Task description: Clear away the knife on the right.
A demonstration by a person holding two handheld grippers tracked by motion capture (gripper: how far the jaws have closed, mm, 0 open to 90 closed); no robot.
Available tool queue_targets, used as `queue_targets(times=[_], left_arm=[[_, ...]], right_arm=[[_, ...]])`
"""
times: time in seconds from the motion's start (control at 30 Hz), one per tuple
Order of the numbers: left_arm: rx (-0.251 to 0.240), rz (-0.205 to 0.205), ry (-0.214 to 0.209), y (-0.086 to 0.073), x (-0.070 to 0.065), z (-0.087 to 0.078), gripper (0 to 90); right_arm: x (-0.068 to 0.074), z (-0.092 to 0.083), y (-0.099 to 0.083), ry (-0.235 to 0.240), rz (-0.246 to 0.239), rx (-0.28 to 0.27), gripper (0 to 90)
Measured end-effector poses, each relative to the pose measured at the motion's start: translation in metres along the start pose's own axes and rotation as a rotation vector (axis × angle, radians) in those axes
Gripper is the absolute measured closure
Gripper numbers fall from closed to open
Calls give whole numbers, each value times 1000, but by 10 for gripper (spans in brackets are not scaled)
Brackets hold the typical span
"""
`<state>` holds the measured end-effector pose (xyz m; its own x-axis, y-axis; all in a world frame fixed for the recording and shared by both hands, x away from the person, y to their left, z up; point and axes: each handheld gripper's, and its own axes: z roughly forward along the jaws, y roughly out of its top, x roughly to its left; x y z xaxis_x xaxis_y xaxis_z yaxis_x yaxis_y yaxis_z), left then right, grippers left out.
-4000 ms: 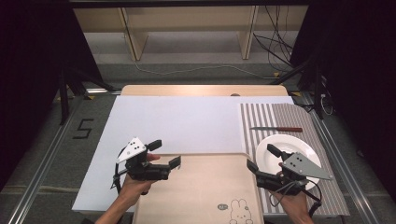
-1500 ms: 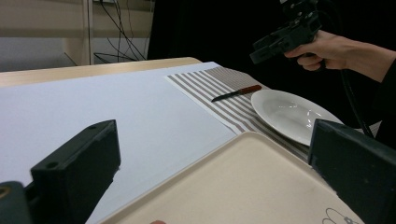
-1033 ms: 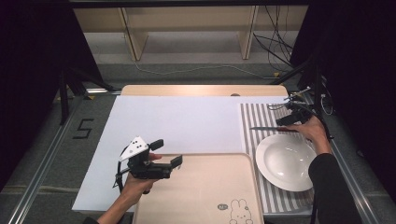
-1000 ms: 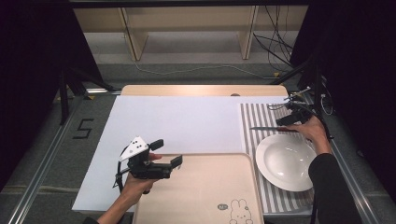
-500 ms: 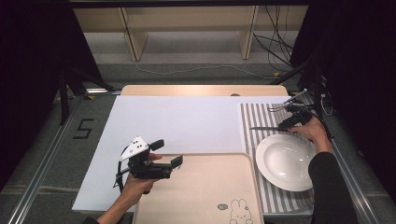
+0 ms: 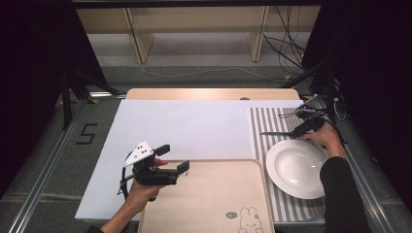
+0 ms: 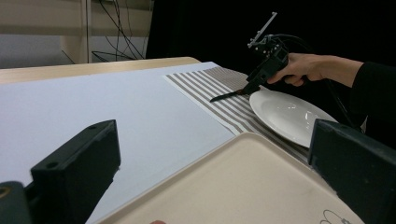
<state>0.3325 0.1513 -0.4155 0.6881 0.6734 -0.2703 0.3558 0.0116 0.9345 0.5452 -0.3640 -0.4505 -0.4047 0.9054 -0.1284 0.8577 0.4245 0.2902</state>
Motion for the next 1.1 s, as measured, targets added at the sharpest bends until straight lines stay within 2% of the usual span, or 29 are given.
queue_targets(times=[0.13, 0.2, 0.27, 0.3, 0.43, 0.53, 0.83, 0.9, 1.0, 1.07, 1.1], left_arm=[[-1, -2, 0, 0, 0, 0, 22], [1, -1, 0, 0, 0, 0, 22], [1, -1, 0, 0, 0, 0, 22], [1, 0, 0, 0, 0, 0, 22], [1, 0, -1, 0, 0, 0, 22], [1, -1, -1, 0, 0, 0, 22], [1, 0, -1, 0, 1, -1, 22], [2, 1, -1, 0, 1, -1, 22], [1, 0, 0, 0, 1, 0, 22], [0, 1, -1, 0, 0, 0, 23], [-1, 1, -3, 0, 0, -1, 23]], right_arm=[[1, 2, 1, 11, -7, 18, 300], [2, 1, 2, 20, 9, 30, 314], [1, 1, 2, 17, -11, 30, 329], [3, 2, 3, 16, -14, 58, 338], [3, 4, 3, 20, -13, 77, 367], [5, 3, 4, 33, -9, 82, 444], [4, 2, 6, 84, 4, 106, 579], [5, 2, 7, 99, 23, 112, 629], [5, 1, 8, 104, 25, 127, 657], [5, 1, 8, 105, 8, 135, 686], [7, 1, 9, 106, 1, 144, 760]])
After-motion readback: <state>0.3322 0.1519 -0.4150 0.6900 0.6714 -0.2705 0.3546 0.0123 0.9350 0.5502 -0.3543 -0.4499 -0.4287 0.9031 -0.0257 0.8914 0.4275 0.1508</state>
